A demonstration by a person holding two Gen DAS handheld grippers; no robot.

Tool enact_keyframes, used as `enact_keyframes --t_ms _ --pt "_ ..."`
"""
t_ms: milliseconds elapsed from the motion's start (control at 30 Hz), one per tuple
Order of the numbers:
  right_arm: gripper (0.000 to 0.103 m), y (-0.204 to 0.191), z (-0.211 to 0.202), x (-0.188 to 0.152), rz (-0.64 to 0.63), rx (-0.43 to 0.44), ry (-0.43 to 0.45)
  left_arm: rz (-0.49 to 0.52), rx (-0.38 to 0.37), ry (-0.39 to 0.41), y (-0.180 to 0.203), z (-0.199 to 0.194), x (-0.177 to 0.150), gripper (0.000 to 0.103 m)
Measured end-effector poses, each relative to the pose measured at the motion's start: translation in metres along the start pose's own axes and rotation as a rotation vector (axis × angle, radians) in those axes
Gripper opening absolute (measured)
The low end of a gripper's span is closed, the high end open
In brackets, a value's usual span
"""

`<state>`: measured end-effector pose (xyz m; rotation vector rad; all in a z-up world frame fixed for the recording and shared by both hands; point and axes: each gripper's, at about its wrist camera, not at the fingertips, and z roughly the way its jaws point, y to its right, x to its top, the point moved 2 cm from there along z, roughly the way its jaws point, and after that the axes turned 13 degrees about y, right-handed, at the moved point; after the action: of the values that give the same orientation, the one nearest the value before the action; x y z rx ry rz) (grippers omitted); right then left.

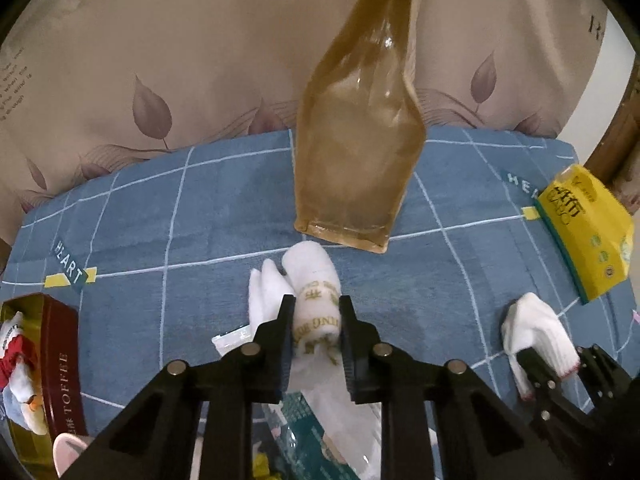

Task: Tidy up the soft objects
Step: 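Grasp the printed white glove with the left gripper while right holds its glove, then carry the printed white glove with the left gripper over the gold tray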

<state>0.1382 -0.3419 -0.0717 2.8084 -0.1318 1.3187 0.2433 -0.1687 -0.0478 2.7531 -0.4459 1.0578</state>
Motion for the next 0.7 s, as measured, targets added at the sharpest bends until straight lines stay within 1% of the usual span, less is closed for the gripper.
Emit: enact_keyframes --t_ms 500,700 --pt "0.03 0.0 0.001 0.001 -0.008 -0.004 -0.001 -0.03 -0.076 0.069 0.004 -0.069 0.003 0.02" --pt "0.03 0.001 0.001 0.001 -0.01 -0.005 -0.002 -0.008 -0.086 0.084 0.0 -0.098 0.002 0.02"
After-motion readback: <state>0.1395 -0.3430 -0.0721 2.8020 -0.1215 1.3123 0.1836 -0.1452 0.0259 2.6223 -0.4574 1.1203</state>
